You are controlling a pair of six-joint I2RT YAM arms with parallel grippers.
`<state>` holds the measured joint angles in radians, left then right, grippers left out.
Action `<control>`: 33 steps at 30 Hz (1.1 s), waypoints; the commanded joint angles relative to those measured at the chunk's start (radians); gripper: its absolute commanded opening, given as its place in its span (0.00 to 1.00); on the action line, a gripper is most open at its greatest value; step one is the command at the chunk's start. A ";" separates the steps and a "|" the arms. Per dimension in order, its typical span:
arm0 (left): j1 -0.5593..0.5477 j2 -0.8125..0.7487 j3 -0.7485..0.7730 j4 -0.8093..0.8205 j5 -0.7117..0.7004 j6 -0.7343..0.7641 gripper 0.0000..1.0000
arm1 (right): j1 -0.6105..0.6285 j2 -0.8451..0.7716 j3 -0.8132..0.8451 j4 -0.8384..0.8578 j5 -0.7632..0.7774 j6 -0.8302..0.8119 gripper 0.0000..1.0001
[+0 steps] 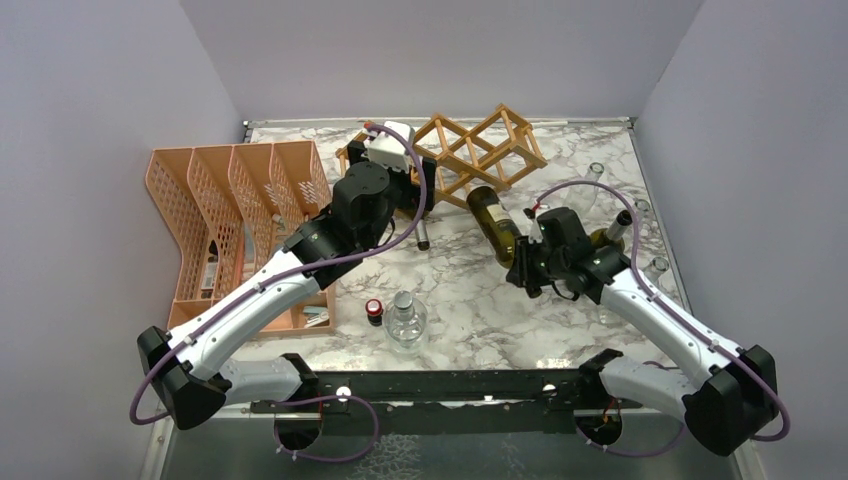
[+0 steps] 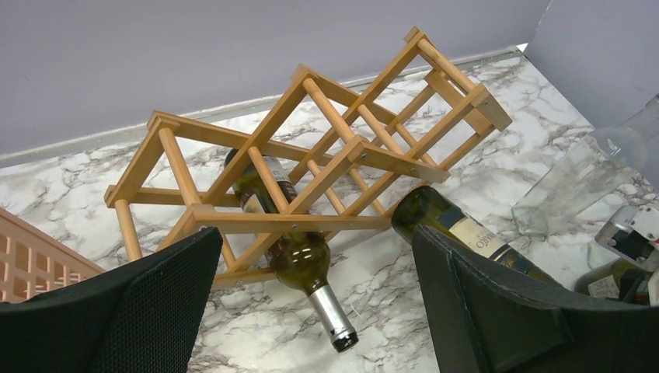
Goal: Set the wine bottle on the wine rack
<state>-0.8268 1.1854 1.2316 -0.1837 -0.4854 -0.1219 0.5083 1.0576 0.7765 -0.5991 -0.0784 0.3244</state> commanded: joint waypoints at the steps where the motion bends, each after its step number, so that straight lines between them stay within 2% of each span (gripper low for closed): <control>1: -0.004 -0.002 -0.037 0.058 0.046 0.033 0.99 | -0.002 0.006 0.003 0.217 0.028 0.042 0.01; 21: -0.003 -0.019 -0.046 0.066 0.076 0.035 0.99 | -0.003 0.159 -0.001 0.458 -0.003 0.107 0.01; 33: -0.003 -0.009 -0.032 0.063 0.087 0.028 0.99 | -0.003 0.302 -0.015 0.728 0.070 0.107 0.01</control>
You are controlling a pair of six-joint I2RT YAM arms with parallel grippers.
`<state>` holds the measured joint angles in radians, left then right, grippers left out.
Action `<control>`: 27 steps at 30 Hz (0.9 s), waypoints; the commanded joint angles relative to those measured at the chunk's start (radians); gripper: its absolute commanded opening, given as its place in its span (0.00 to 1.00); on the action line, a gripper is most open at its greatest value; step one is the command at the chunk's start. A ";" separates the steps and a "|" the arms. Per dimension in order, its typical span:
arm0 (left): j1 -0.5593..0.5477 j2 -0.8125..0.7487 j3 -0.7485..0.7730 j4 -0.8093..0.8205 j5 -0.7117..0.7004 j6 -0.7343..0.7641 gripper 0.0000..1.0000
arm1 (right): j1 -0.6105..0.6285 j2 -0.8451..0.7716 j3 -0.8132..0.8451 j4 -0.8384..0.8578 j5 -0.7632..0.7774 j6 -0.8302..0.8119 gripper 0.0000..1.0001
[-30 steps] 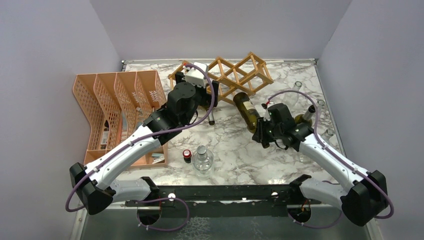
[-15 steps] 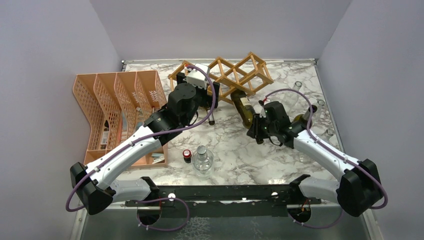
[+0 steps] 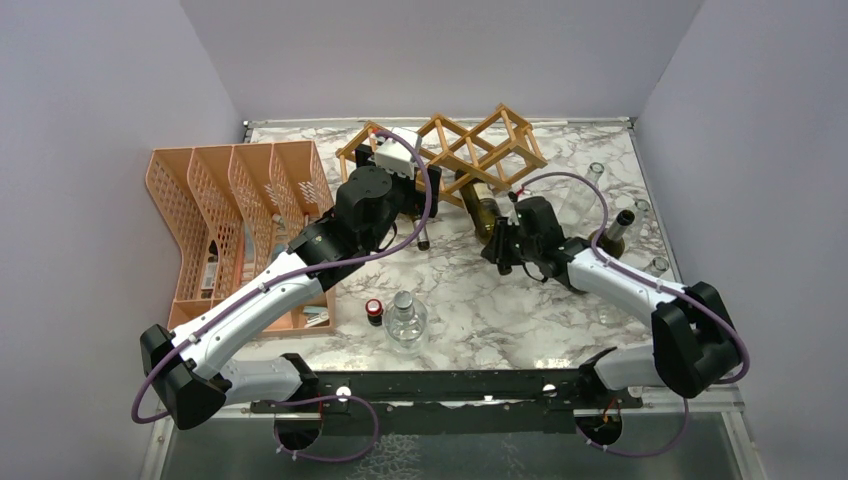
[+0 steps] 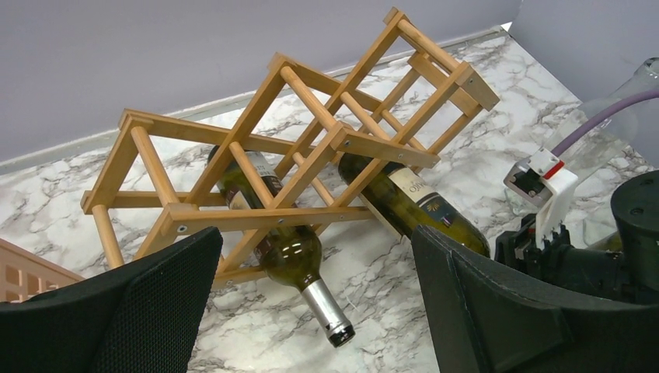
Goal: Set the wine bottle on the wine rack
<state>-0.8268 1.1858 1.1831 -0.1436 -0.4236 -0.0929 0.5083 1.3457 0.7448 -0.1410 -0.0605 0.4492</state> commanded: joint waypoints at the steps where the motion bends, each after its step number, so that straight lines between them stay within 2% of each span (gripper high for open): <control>1: -0.004 -0.009 0.017 0.023 0.028 -0.002 0.99 | -0.002 0.025 0.016 0.290 0.062 -0.023 0.01; 19: -0.003 -0.026 0.021 0.023 0.057 -0.014 0.99 | -0.003 0.212 0.164 0.357 0.122 -0.126 0.02; 27: -0.004 -0.025 0.029 0.017 0.071 -0.016 0.99 | -0.002 0.278 0.223 0.368 0.143 -0.132 0.15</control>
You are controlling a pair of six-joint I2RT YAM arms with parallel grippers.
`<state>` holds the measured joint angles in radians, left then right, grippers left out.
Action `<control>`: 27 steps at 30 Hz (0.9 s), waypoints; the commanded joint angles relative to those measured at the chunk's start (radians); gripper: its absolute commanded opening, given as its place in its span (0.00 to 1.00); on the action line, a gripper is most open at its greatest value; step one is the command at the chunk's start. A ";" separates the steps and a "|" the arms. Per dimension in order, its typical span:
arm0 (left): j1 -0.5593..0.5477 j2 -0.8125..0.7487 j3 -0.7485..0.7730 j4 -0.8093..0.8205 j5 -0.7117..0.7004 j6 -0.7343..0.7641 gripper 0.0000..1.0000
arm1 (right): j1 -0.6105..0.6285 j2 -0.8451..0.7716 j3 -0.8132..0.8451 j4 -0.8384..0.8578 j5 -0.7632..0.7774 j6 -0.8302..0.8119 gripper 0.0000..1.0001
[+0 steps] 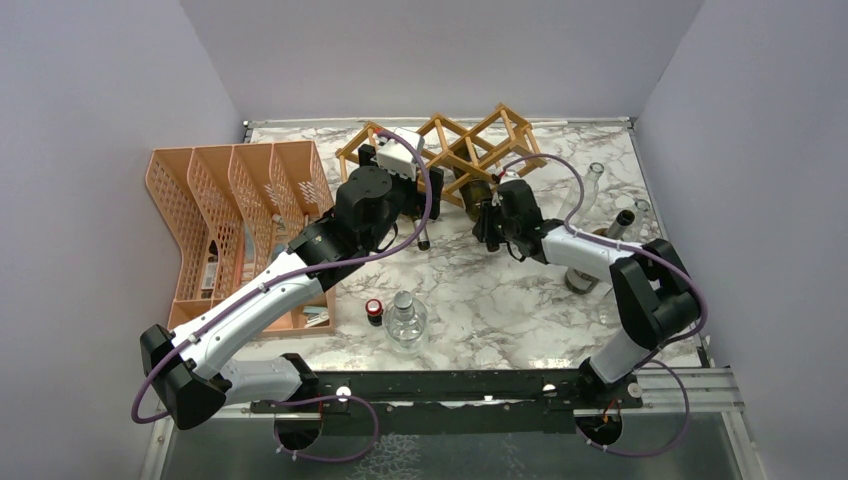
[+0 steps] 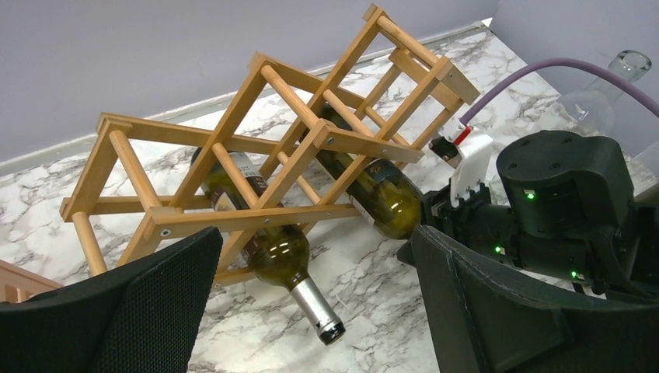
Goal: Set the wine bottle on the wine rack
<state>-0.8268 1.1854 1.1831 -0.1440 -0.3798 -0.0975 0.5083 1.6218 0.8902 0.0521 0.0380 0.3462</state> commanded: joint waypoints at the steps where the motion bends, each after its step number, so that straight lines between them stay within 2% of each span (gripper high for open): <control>1: -0.004 -0.023 0.031 0.017 0.028 -0.011 0.99 | -0.002 0.013 0.084 0.176 0.049 -0.031 0.16; 9: -0.004 -0.021 0.041 0.014 0.037 -0.008 0.99 | -0.002 0.080 0.145 0.169 0.086 -0.035 0.24; 12: -0.004 -0.022 0.041 0.012 0.037 -0.006 0.99 | -0.002 0.099 0.156 0.169 0.094 -0.039 0.31; 13: -0.003 -0.022 0.040 0.012 0.036 -0.005 0.99 | -0.002 0.103 0.159 0.168 0.097 -0.040 0.34; 17: -0.004 -0.022 0.044 0.005 0.047 0.001 0.99 | -0.002 0.107 0.165 0.151 0.085 -0.067 0.60; 20: -0.003 -0.015 0.087 -0.064 0.087 0.055 0.99 | -0.002 0.079 0.194 0.066 0.078 -0.098 0.69; 23: -0.004 -0.015 0.124 -0.111 0.074 0.080 0.99 | -0.002 0.021 0.190 0.020 0.094 -0.119 0.73; 27: -0.003 -0.033 0.127 -0.120 0.086 0.091 0.99 | -0.002 -0.083 0.183 -0.054 0.079 -0.125 0.73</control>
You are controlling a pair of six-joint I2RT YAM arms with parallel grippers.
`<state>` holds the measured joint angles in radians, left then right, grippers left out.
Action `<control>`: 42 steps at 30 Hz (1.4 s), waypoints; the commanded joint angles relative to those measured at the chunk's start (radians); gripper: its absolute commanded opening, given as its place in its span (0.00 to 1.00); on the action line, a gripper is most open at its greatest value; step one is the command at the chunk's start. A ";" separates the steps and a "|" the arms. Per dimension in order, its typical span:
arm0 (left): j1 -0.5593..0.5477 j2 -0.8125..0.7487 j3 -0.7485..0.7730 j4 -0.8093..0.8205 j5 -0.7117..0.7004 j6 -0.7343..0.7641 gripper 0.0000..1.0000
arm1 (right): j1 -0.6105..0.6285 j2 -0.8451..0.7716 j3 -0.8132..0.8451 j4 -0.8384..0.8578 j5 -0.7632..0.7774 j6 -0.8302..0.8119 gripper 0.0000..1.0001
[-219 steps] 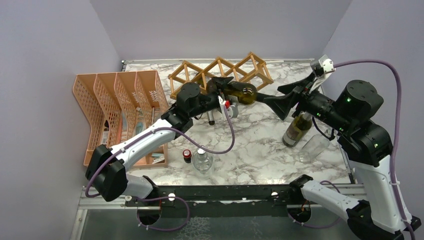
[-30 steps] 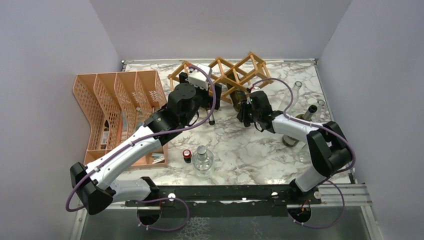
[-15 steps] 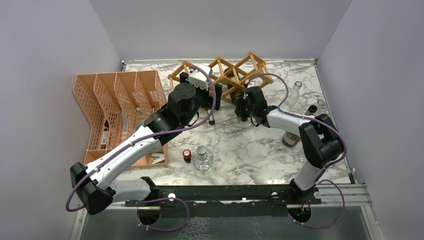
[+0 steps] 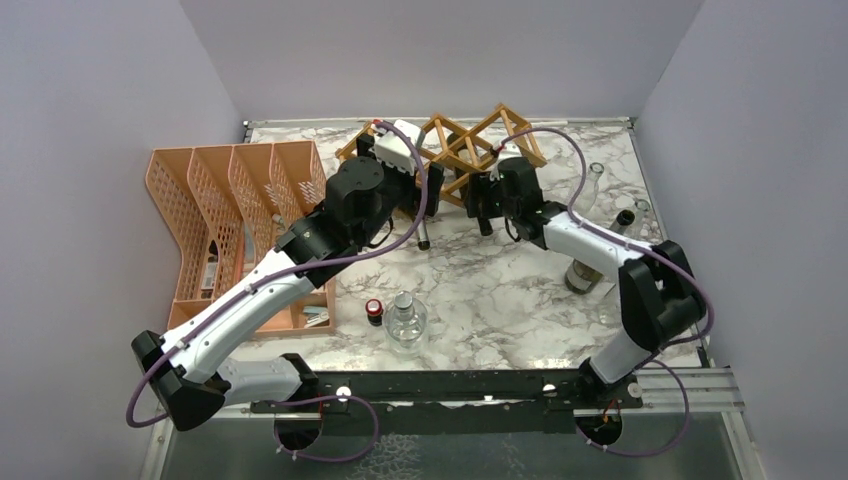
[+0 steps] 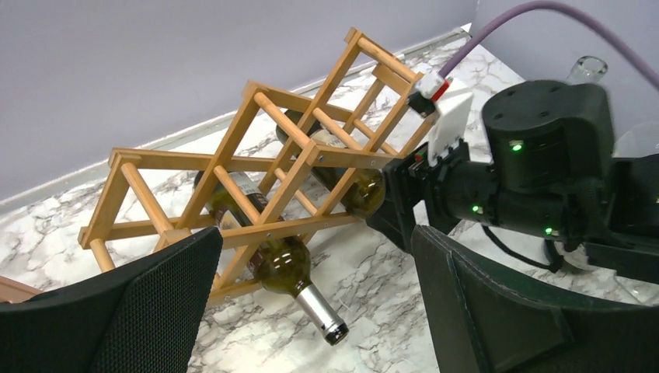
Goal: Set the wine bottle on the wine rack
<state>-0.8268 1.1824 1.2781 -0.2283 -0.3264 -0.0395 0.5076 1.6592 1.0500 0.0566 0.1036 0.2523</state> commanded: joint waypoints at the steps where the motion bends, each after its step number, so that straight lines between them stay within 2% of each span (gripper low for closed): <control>1: -0.004 -0.036 0.031 -0.034 0.040 0.033 0.99 | -0.002 -0.147 0.026 -0.089 0.009 -0.030 0.73; 6: -0.004 -0.062 0.021 -0.030 0.073 0.022 0.99 | -0.001 -0.303 0.043 -0.266 0.035 -0.031 0.73; 15: -0.003 -0.141 -0.069 0.030 0.093 0.012 0.99 | -0.001 -0.616 0.069 -0.524 0.217 -0.080 0.73; 17: -0.004 -0.159 -0.089 0.037 0.090 0.009 0.99 | -0.001 -0.658 0.092 -0.591 0.191 -0.090 0.73; 21: -0.003 -0.200 -0.125 0.059 0.054 0.010 0.99 | -0.001 -0.723 0.103 -0.645 0.043 -0.132 0.73; 23: -0.004 -0.219 -0.139 0.072 0.036 0.009 0.99 | -0.001 -0.741 0.107 -0.670 0.036 -0.129 0.73; 28: -0.004 -0.251 -0.158 0.094 0.028 0.010 0.99 | -0.001 -0.758 0.142 -0.734 0.228 -0.084 0.73; 31: -0.003 -0.253 -0.163 0.099 0.030 0.009 0.99 | -0.001 -0.753 0.143 -0.732 0.423 -0.072 0.74; 35: -0.003 -0.247 -0.163 0.104 0.036 0.009 0.99 | -0.001 -0.668 0.177 -0.711 0.617 -0.055 0.76; 39: -0.003 -0.238 -0.158 0.098 0.044 0.007 0.99 | -0.010 -0.546 0.235 -0.685 0.713 -0.052 0.76; 42: -0.004 -0.236 -0.159 0.097 0.046 0.007 0.99 | -0.049 -0.483 0.257 -0.630 0.684 -0.082 0.77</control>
<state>-0.8268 0.9459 1.1210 -0.1585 -0.2783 -0.0250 0.4946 1.1118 1.2678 -0.6346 0.6964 0.1844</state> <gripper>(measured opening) 0.988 0.765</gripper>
